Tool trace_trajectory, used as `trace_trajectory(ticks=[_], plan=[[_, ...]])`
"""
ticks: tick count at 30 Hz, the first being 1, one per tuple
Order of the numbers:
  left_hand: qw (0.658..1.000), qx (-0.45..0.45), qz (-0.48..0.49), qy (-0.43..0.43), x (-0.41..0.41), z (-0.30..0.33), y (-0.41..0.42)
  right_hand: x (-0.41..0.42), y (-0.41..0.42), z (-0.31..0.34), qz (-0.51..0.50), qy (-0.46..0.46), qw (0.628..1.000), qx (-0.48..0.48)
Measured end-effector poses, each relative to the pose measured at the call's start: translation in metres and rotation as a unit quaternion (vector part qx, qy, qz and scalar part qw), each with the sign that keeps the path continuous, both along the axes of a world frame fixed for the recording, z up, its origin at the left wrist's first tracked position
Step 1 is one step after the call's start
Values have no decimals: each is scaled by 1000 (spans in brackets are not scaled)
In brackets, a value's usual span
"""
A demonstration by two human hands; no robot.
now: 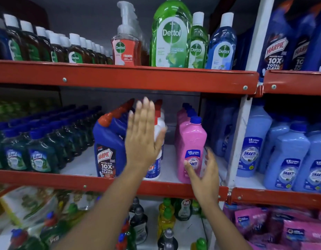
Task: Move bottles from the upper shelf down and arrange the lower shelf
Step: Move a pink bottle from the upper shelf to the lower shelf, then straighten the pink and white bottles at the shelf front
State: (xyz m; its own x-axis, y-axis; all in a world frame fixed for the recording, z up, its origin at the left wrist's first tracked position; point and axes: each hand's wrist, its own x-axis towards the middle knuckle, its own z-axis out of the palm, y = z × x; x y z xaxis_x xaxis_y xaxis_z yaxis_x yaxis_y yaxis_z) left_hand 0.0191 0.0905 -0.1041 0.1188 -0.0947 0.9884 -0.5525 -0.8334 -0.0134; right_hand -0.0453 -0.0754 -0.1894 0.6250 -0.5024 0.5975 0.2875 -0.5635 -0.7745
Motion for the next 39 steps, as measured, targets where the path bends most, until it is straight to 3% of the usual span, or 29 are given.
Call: trace_trajectory(ticks=[6,13,25,32,39], plan=[[981,20,-121,153,-36,-108,-59,-11,-10,-20,26,-31,999,-19],[897,-155,-207,358,-29,-108,-88,9,-37,-10,120,-3,993,-11],[885,-125,-202,400,-5,-108,-81,22,-42,-12,107,64,992,-17],[870,-111,-217,429,-27,-101,-77,5,-49,-11,66,73,988,-117],[873,-108,-207,429,-35,-108,-78,-4,-51,-15,95,68,987,-109]])
